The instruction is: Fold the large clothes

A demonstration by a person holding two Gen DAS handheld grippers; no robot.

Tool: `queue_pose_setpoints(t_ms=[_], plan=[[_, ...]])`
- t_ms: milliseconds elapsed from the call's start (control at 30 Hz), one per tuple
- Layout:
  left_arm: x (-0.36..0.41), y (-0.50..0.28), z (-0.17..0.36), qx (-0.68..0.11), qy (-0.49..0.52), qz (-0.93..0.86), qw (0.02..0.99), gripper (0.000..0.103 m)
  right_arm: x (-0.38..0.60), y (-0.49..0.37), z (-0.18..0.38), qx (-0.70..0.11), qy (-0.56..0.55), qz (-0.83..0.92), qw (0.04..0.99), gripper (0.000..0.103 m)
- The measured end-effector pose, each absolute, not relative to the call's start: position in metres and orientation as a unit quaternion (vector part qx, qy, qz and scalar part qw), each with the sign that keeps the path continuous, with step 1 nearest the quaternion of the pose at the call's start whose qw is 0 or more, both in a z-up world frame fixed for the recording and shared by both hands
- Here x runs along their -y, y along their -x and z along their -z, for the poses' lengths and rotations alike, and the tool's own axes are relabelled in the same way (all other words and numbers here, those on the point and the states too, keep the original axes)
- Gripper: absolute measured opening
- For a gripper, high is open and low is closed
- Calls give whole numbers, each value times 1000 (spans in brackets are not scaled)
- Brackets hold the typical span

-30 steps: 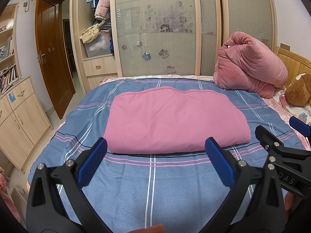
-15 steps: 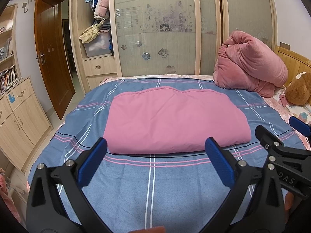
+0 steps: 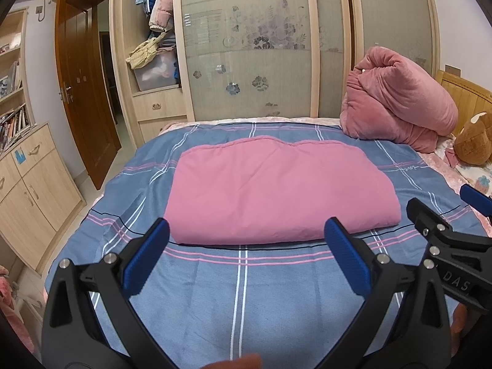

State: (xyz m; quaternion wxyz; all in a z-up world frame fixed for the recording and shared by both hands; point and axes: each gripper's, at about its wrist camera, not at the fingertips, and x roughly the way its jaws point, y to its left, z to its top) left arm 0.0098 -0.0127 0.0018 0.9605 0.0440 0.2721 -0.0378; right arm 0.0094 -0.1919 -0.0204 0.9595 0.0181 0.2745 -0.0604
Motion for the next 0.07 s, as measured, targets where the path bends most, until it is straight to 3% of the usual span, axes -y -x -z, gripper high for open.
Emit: queue_pose_setpoints(t_ms=[67], plan=[[11,-10,-1,-274,-41,40,960,101,191,-10,20,-276,-18,61,959,102]])
